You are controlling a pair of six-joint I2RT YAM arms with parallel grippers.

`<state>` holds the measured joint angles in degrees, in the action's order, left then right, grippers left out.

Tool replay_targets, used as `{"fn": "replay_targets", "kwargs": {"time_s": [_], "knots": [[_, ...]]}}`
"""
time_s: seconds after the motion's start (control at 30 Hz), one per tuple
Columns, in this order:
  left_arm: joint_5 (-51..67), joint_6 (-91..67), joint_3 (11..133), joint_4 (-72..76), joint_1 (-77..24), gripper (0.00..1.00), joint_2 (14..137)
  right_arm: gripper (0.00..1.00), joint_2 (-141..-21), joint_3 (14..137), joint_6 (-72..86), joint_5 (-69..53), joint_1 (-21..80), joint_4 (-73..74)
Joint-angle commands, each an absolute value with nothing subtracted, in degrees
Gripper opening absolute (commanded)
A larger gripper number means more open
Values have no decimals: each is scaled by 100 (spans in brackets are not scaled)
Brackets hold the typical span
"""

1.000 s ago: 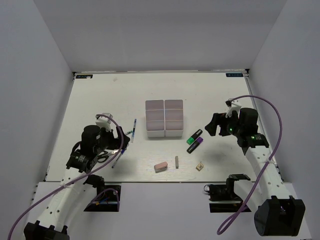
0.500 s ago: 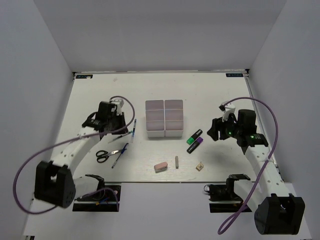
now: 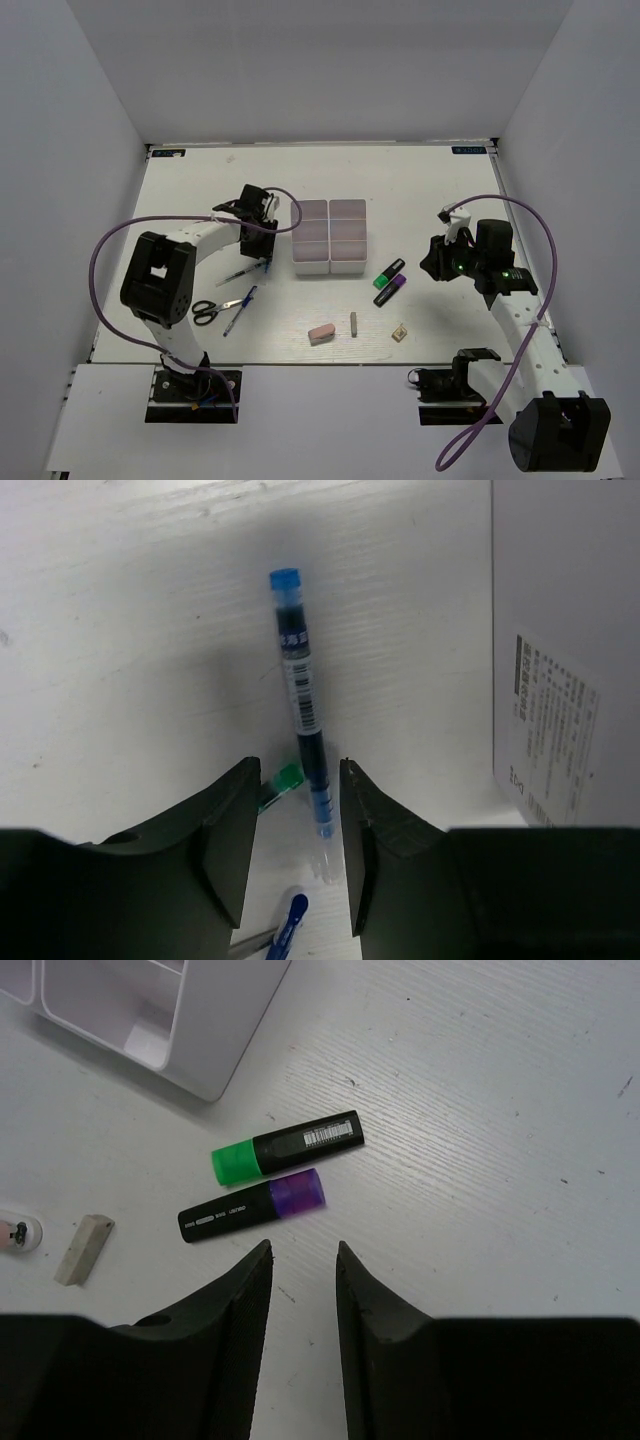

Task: Sort the stationery into containers
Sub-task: Pick up the pen from the center of the board.

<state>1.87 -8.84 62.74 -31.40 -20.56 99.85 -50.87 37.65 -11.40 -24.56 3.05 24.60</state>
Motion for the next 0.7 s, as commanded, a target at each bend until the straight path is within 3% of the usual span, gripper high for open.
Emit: {"fn": "replay_targets", "kwargs": {"time_s": [0.0, 0.3, 0.4, 0.53, 0.63, 0.67], "knots": [[-121, -730, 6548, -2953, -2241, 48, 10072, 36, -5045, 4025, -1195, -2461, 308, 2558], [-571, -791, 6478, -2734, -2496, 48, 10362, 39, -5036, 4025, -1195, -2391, 290, 2566], [-887, -835, 6276, -2654, -2505, 40, 10397, 39, -5018, 4025, -1187, -2382, 290, 2584], [-1037, -844, 6100, -2619, -2444, 13, 10389, 39, -4984, 4025, -1187, -2382, 281, 2575], [-1063, -844, 6082, -2619, -2391, 8, 10248, 39, -4992, 4017, -1178, -2373, 308, 2575], [-1037, -844, 6117, -2619, -2347, 7, 10205, 44, -4966, 4008, -1186, -2373, 282, 2575]]}}
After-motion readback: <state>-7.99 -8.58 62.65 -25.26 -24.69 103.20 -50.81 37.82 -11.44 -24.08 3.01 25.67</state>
